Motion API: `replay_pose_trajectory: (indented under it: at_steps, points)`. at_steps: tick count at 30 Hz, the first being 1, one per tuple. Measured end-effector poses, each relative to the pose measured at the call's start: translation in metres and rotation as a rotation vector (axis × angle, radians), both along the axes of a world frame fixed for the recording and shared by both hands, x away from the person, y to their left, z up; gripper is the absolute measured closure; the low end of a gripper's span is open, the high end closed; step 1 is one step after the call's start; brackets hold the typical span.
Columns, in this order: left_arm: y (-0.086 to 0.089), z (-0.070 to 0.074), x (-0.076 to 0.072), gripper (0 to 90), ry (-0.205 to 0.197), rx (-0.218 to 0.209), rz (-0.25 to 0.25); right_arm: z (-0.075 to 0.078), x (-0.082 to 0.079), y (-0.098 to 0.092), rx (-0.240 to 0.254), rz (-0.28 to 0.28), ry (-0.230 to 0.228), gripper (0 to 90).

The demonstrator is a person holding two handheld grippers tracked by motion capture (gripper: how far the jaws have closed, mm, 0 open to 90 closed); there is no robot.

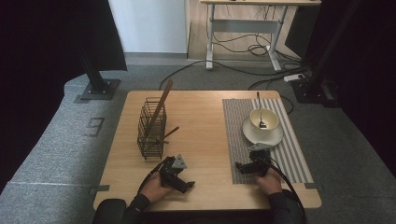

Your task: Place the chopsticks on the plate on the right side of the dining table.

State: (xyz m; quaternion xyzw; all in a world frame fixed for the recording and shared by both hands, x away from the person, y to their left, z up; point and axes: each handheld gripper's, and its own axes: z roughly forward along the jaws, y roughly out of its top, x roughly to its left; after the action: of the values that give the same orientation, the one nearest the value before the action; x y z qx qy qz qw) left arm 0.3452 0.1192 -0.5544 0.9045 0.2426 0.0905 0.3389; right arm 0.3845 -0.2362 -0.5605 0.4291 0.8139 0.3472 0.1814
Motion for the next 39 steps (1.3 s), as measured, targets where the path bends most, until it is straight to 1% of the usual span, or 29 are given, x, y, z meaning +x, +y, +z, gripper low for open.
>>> replay_pose_trajectory:
  at_steps: [29,34,37,38,39]
  points:
    - [0.0001,0.0002,0.0003,0.0,0.000,0.002,-0.002,0.0001,0.0001,0.0003,-0.001,0.000,-0.001,0.0]
    - [0.0000,0.0001,0.0000,0.0,0.000,0.000,0.001,0.0009,0.0008,0.0007,-0.001,-0.003,0.007,0.0]
    - [0.0000,0.0001,0.0000,0.0,0.000,0.000,0.002,0.0034,0.0011,0.0015,0.019,0.004,0.020,0.0]
    - [-0.0001,0.0000,-0.0002,0.0,0.001,-0.001,0.003,0.0069,0.0003,0.0035,0.030,0.010,0.011,0.0]
    - [-0.0001,0.0001,-0.0002,0.0,0.001,-0.001,0.003,0.0069,0.0003,0.0035,0.030,0.010,0.011,0.0]
